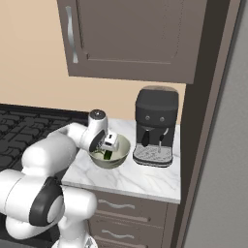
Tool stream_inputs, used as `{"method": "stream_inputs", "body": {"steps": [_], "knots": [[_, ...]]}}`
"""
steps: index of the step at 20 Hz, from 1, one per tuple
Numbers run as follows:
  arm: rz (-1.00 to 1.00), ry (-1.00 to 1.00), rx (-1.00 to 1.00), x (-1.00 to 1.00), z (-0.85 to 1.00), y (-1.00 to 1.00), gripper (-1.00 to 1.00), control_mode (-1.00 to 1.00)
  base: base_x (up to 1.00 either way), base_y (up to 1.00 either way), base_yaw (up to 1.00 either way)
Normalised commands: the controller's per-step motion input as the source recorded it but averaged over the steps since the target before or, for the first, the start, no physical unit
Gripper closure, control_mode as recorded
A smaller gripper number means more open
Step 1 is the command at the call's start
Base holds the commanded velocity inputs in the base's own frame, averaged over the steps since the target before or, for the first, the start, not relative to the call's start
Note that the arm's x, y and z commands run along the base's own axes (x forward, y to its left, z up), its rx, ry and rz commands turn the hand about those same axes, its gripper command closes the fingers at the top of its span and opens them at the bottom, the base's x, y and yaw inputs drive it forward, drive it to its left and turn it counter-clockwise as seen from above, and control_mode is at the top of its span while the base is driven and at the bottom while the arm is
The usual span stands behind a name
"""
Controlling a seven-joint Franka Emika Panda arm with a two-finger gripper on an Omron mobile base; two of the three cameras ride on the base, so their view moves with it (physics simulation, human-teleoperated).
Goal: Take the lemon, fish, and cucumber from the freezer and place them in the bowl on the counter.
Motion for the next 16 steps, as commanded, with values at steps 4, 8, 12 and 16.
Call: {"method": "stream_inputs", "body": {"steps": [4,8,12,16], "knots": [[0.00,0.00,0.00,0.08,-0.24,0.00,1.00,-1.00,0.00,0.00,0.00],[0.00,0.00,0.00,0.14,-0.12,0.00,1.00,-1.00,0.00,0.00,0.00],[0.00,0.00,0.00,0.03,-0.05,0.00,-1.00,-1.00,0.00,0.00,0.00],[0.00,0.00,0.00,0.00,0.00,0.00,-1.00,-1.00,0.00,0.00,0.00]]}}
